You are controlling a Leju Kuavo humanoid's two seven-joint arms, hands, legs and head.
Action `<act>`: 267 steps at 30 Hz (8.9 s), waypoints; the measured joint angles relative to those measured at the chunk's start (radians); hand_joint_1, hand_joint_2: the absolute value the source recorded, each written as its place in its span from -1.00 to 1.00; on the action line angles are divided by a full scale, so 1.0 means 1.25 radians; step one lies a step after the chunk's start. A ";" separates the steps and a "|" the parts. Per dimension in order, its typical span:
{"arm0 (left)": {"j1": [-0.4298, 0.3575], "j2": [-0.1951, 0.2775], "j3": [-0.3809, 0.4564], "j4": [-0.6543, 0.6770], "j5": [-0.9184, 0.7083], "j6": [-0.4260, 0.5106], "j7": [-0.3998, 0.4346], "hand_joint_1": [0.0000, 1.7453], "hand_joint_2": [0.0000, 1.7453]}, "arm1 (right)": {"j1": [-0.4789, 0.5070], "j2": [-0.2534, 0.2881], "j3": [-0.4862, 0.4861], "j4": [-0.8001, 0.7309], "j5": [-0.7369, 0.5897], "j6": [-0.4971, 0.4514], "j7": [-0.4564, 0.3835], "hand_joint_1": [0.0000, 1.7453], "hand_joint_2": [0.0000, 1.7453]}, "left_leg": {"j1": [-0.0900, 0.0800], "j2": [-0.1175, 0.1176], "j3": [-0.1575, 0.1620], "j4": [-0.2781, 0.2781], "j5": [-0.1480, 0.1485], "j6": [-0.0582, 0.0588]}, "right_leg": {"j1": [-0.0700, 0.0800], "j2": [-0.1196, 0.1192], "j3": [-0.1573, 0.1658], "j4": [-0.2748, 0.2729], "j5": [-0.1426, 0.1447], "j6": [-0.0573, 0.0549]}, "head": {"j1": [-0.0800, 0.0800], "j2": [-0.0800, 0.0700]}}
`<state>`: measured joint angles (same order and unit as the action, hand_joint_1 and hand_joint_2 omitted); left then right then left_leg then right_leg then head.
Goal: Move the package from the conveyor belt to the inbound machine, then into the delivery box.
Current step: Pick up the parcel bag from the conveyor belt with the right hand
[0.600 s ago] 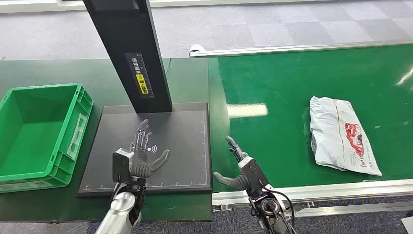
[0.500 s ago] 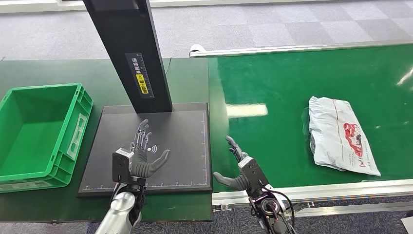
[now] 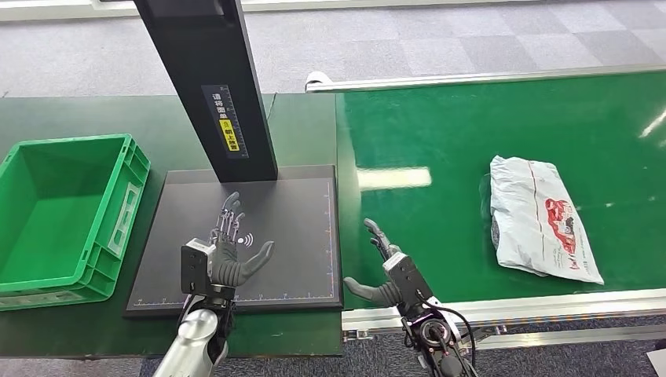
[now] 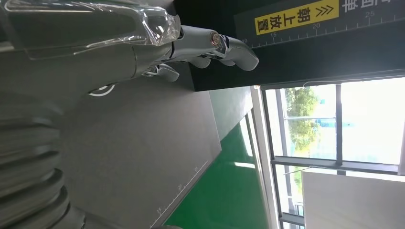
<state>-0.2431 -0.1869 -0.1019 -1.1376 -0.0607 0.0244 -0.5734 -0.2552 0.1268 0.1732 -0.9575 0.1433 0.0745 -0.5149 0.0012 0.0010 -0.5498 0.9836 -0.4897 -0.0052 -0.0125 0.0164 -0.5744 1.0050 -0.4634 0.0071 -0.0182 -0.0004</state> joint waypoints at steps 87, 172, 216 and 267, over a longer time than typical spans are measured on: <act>0.170 0.005 -0.060 -0.061 0.058 -0.034 -0.038 -1.00 1.00 | 0.076 -0.212 -0.469 -0.102 0.428 -0.152 0.156 -1.00 1.00 | -0.001 -0.001 0.000 0.000 -0.001 0.001 | -0.001 -0.002 0.000 -0.001 -0.001 0.001 | 0.000 0.000; 0.097 0.002 -0.152 0.023 0.074 -0.041 -0.015 -1.00 1.00 | -0.235 -0.055 -0.126 0.458 0.453 -0.230 0.134 -1.00 1.00 | -0.001 -0.005 0.000 0.000 0.000 0.002 | -0.001 -0.004 0.002 0.000 0.000 0.001 | 0.000 0.000; 0.080 0.000 -0.151 0.036 0.066 -0.045 -0.012 -1.00 1.00 | -0.286 -0.112 -0.076 0.313 0.454 -0.294 0.140 -1.00 1.00 | -0.001 -0.005 0.000 0.001 0.000 0.002 | -0.001 -0.004 0.001 0.000 0.000 0.001 | 0.000 0.000; 0.085 0.002 -0.154 0.037 0.075 -0.023 -0.016 -1.00 1.00 | -0.227 -0.086 -0.136 0.413 0.328 -0.240 0.047 1.00 1.00 | -0.001 -0.005 0.000 0.001 0.000 0.002 | -0.001 -0.004 0.002 0.000 0.000 0.001 | 0.000 0.000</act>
<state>-0.1365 -0.1847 -0.2948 -1.0918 0.0325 -0.0041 -0.5928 -0.5390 0.0199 0.0028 -0.4407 0.5529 -0.2259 -0.4557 0.0005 -0.0053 -0.5501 0.9844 -0.4892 -0.0024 -0.0133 0.0112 -0.5723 1.0045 -0.4634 0.0085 -0.0186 -0.0004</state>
